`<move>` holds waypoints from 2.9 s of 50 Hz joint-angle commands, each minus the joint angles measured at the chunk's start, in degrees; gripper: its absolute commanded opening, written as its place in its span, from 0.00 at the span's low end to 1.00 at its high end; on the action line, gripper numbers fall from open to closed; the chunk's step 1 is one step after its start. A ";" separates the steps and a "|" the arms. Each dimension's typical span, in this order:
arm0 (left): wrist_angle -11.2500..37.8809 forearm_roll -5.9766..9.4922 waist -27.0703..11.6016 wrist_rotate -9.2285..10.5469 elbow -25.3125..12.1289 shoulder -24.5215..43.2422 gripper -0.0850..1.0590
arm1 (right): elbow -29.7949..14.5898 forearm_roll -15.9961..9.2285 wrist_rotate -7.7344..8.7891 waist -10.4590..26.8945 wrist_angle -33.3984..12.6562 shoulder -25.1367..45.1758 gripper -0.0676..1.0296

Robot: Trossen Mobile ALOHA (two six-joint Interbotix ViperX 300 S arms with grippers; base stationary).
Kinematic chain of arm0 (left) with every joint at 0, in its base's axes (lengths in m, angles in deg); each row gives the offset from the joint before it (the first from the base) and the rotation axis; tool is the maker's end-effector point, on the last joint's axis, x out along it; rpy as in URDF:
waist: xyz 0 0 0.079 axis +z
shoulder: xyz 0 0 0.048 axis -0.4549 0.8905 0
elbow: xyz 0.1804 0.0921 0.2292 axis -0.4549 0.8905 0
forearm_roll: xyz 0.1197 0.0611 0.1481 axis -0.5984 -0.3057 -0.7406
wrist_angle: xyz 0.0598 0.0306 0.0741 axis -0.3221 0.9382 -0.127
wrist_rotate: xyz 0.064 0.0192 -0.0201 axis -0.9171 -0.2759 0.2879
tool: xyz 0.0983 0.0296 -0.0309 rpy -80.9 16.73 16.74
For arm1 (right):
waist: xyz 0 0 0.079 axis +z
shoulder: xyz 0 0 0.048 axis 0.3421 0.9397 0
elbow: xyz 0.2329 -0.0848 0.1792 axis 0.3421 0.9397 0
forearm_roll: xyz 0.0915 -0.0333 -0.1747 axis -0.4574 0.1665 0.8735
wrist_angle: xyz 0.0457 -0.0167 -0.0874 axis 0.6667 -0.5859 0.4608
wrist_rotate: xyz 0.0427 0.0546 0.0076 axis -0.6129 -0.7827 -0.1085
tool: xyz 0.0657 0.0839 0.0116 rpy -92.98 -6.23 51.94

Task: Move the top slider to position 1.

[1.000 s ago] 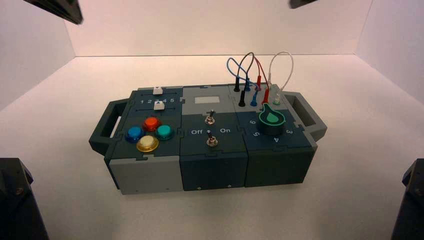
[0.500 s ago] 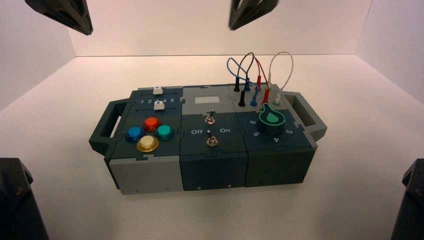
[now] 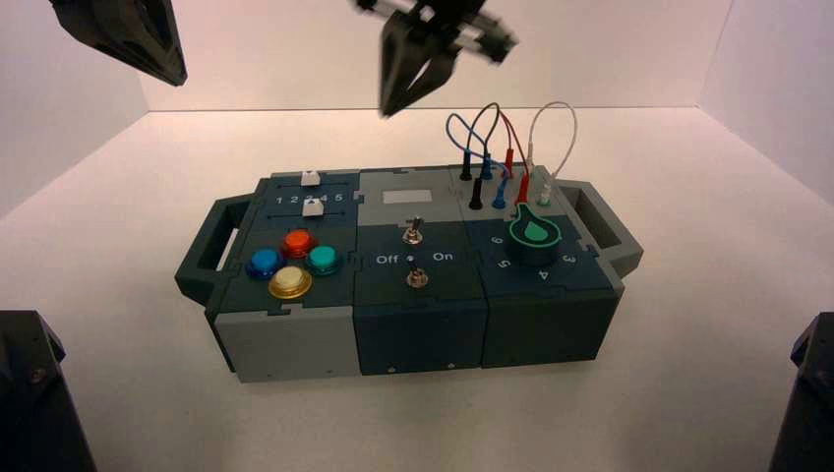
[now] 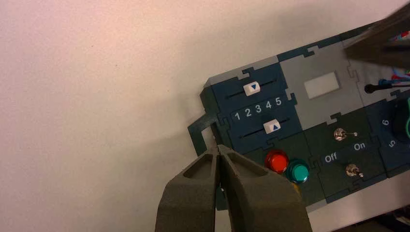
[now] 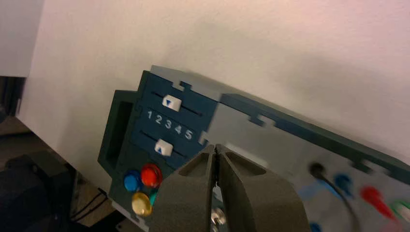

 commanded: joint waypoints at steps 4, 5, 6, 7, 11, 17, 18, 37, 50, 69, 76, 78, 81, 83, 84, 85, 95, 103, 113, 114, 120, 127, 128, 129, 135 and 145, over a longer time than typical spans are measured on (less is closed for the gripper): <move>-0.70 -0.35 -0.09 -0.18 -0.53 0.53 0.05 | -6.86 -1.67 0.18 2.20 -1.23 5.19 0.04; -0.70 -0.44 -0.09 -0.26 -0.53 0.53 0.05 | -7.56 -1.76 0.18 2.46 -1.41 6.06 0.04; -0.70 -0.44 -0.09 -0.26 -0.53 0.53 0.05 | -7.56 -1.76 0.18 2.46 -1.41 6.06 0.04; -0.79 -0.44 -0.09 -0.26 -0.53 0.53 0.05 | -8.00 -1.76 0.18 2.64 -1.49 6.77 0.04; -0.88 -0.44 -0.09 -0.26 -0.44 0.53 0.05 | -9.05 -2.20 0.18 2.90 -1.85 8.61 0.04; -0.97 -0.44 -0.09 -0.35 -0.44 0.53 0.05 | -9.32 -3.16 0.18 3.34 -1.93 10.02 0.04; -0.97 -0.44 -0.09 -0.44 -0.26 0.53 0.05 | -9.40 -3.43 0.18 3.52 -2.02 10.37 0.04; -1.05 -0.53 -0.09 -0.79 -0.18 0.35 0.05 | -11.16 -4.04 0.18 5.45 -2.02 13.89 0.04; -1.05 -0.44 -0.09 -0.97 -0.18 0.26 0.05 | -12.74 -4.04 0.18 5.45 -2.11 14.94 0.04; -1.14 -0.53 -0.09 -1.32 -0.18 0.26 0.05 | -14.33 -3.78 0.26 5.10 -2.81 16.79 0.04; -1.14 -0.53 -0.09 -1.32 -0.18 0.35 0.05 | -14.77 -3.96 0.35 5.10 -2.99 17.31 0.04; -1.14 -0.53 -0.09 -1.32 -0.18 0.35 0.05 | -14.85 -3.96 0.35 5.10 -3.08 17.31 0.04; -1.14 -0.53 -0.09 -1.32 -0.18 0.44 0.05 | -15.03 -3.96 0.35 5.19 -3.25 17.40 0.04; -1.14 -0.53 -0.09 -1.32 -0.18 0.53 0.05 | -15.38 -4.04 0.35 5.36 -3.43 17.58 0.04; -1.14 -0.53 -0.09 -1.32 -0.18 0.53 0.05 | -15.47 -4.04 0.35 5.36 -3.43 17.67 0.04; -1.14 -0.53 -0.09 -1.32 -0.18 0.53 0.05 | -15.56 -4.04 0.26 5.45 -3.43 17.75 0.04; -1.14 -0.53 -0.09 -1.32 -0.18 0.53 0.05 | -16.87 -4.39 0.26 5.98 -4.04 18.46 0.04; -1.14 -0.62 -0.09 -1.32 -0.18 0.53 0.05 | -17.84 -5.01 0.35 6.33 -4.39 18.81 0.04; -1.14 -0.53 -0.09 -1.41 -0.18 0.53 0.05 | -18.37 -5.71 0.35 7.29 -4.39 19.42 0.04; -1.14 -0.62 -0.09 -1.41 -0.18 0.53 0.05 | -18.37 -5.71 0.35 7.47 -4.39 19.51 0.04; -1.14 -0.62 -0.09 -1.32 -0.18 0.53 0.05 | -18.81 -6.06 0.26 7.91 -4.39 19.95 0.04; -1.14 -0.62 -0.09 -1.32 -0.18 0.62 0.05 | -19.25 -6.24 0.26 7.91 -4.39 20.13 0.04; -1.14 -0.62 -0.09 -1.32 -0.18 0.62 0.05 | -19.25 -6.15 0.26 7.91 -4.48 20.13 0.04; -1.14 -0.62 -0.09 -1.32 -0.18 0.62 0.05 | -19.16 -6.15 0.26 7.73 -4.48 19.95 0.04; -1.14 -0.62 -0.09 -1.14 0.00 1.41 0.05 | -18.28 -5.80 0.26 6.86 -5.36 19.16 0.04; -1.14 -0.53 -0.09 -1.05 -0.09 2.64 0.05 | -17.58 -5.01 0.35 6.68 -6.59 17.05 0.04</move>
